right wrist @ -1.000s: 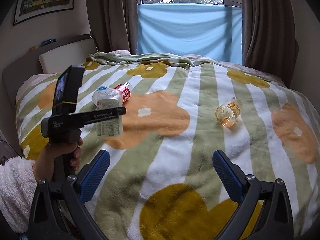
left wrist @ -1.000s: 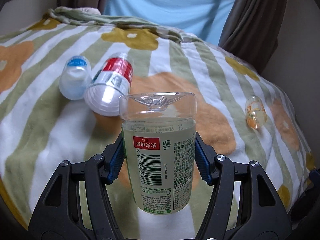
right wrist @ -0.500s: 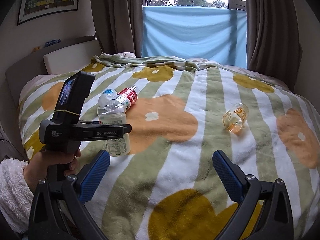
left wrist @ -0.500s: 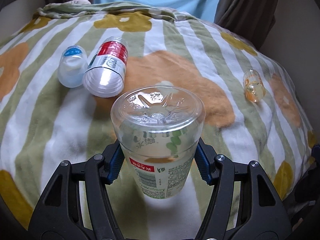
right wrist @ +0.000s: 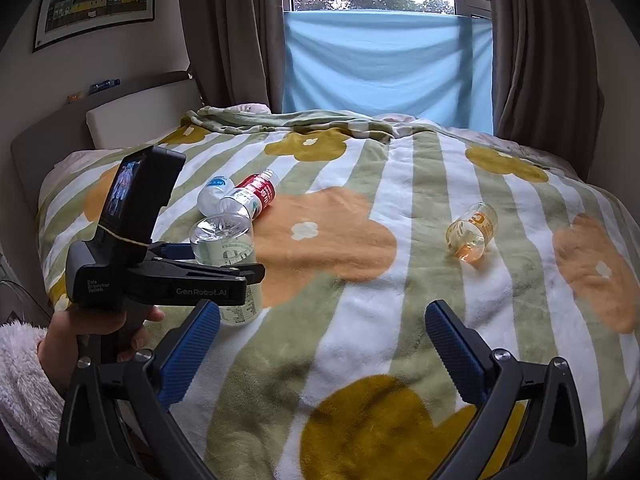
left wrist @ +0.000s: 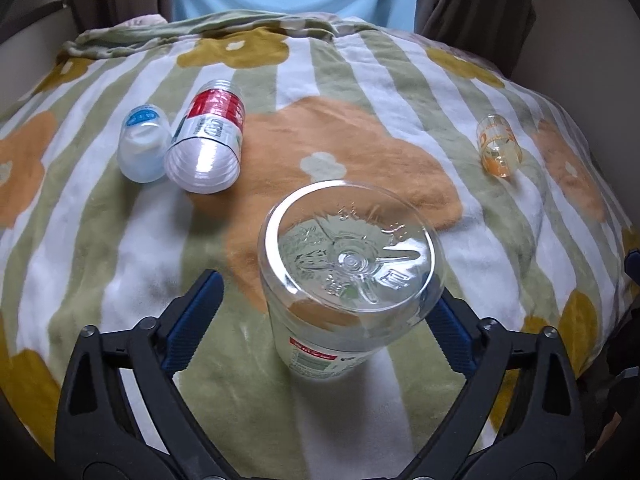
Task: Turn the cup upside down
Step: 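Set the inverted cup on the blanket and open the left tool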
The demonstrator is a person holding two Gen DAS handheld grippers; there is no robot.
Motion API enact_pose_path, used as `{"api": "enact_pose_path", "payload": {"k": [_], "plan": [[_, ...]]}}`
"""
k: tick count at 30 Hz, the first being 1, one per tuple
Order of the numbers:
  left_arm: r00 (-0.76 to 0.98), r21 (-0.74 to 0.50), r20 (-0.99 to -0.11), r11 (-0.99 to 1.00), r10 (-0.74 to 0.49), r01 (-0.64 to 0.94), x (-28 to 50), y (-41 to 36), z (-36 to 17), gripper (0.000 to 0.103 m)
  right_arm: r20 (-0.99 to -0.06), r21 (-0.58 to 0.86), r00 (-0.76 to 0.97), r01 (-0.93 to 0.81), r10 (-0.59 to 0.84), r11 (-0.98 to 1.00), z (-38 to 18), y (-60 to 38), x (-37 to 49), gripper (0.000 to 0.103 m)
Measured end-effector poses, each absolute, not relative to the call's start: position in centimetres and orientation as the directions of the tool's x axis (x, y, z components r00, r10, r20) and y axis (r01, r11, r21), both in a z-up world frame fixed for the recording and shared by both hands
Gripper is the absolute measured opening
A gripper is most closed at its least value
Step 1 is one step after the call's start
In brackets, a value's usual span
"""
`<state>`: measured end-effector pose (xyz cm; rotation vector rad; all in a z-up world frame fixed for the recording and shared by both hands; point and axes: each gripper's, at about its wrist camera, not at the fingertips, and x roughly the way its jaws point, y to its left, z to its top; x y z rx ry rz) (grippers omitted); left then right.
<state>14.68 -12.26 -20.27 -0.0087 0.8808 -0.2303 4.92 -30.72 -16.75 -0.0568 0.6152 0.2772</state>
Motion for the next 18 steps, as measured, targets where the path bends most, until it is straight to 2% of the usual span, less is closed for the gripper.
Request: {"api": "enact_pose_path", "payload": {"k": [5, 10, 18], "plan": [[0.621, -0.092, -0.756, 0.973, -0.206, 0.211, 14.4, -12.2, -19.6, 0.098, -0.575, 0.026, 0.784, -0.27, 0.235, 0.963, -16.8, -30.7, 4.8, 0.103], [0.624, -0.146, -0.738, 0.964, -0.255, 0.22, 13.5, -11.2, -18.3, 0.098, -0.564, -0.002, 0.798, -0.256, 0.211, 0.967, -16.4, -30.0, 4.4, 0.103], [0.731, -0.109, -0.643, 0.971, -0.231, 0.211, 10.7, -8.0, -12.3, 0.098, -0.524, -0.034, 0.834, -0.225, 0.175, 0.974, -13.9, -28.4, 4.4, 0.103]]}}
